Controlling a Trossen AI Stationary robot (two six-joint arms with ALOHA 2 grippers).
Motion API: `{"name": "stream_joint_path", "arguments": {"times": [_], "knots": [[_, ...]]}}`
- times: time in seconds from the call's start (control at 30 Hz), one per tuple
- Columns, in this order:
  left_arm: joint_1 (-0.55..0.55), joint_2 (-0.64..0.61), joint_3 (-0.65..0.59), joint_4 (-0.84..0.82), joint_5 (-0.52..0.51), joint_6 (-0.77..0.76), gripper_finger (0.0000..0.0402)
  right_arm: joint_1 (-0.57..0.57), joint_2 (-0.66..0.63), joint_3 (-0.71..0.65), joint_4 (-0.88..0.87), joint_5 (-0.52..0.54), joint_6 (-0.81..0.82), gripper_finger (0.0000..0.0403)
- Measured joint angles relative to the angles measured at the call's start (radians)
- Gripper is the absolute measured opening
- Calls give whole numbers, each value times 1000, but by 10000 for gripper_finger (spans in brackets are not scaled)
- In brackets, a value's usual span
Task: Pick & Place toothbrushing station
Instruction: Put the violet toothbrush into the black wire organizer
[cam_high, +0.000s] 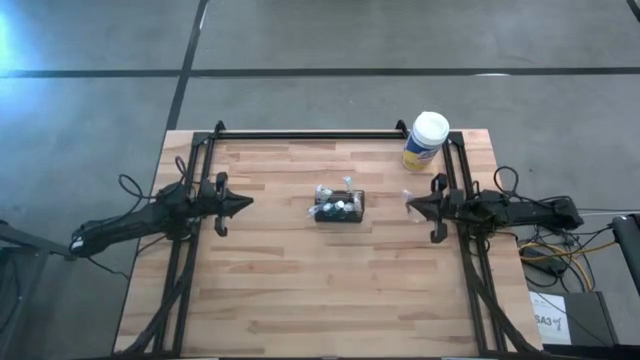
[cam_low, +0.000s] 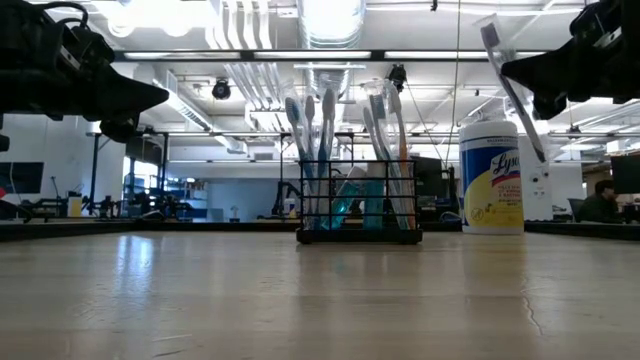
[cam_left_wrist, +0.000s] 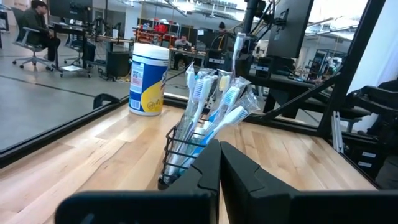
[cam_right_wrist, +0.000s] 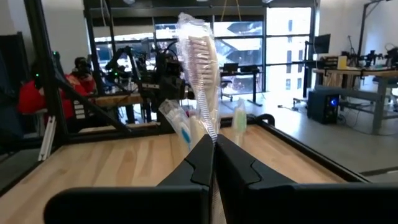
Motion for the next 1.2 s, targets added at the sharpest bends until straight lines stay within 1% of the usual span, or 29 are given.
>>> {"name": "stream_joint_path", "arguments": {"times": [0.17,0.37,0.5,0.6,0.67,0.83,1.03,1.2], "knots": [[0,3,0,0,0,10,7,0,13,0,4,0,-11,8],[0,3,3,5,26,50,7,1,13,0,24,0,-86,8],[0,3,3,9,29,50,7,1,14,0,108,-1,-90,8],[0,3,3,11,30,58,7,1,33,0,233,-9,-91,8],[0,3,3,13,30,68,7,0,68,1,316,-29,-103,8],[0,3,3,14,30,72,7,0,231,1,494,-38,-148,8],[0,3,4,19,30,71,7,-5,529,1,821,-36,-167,8],[0,3,4,21,29,54,7,-65,792,1,1037,-31,-162,8]]}}
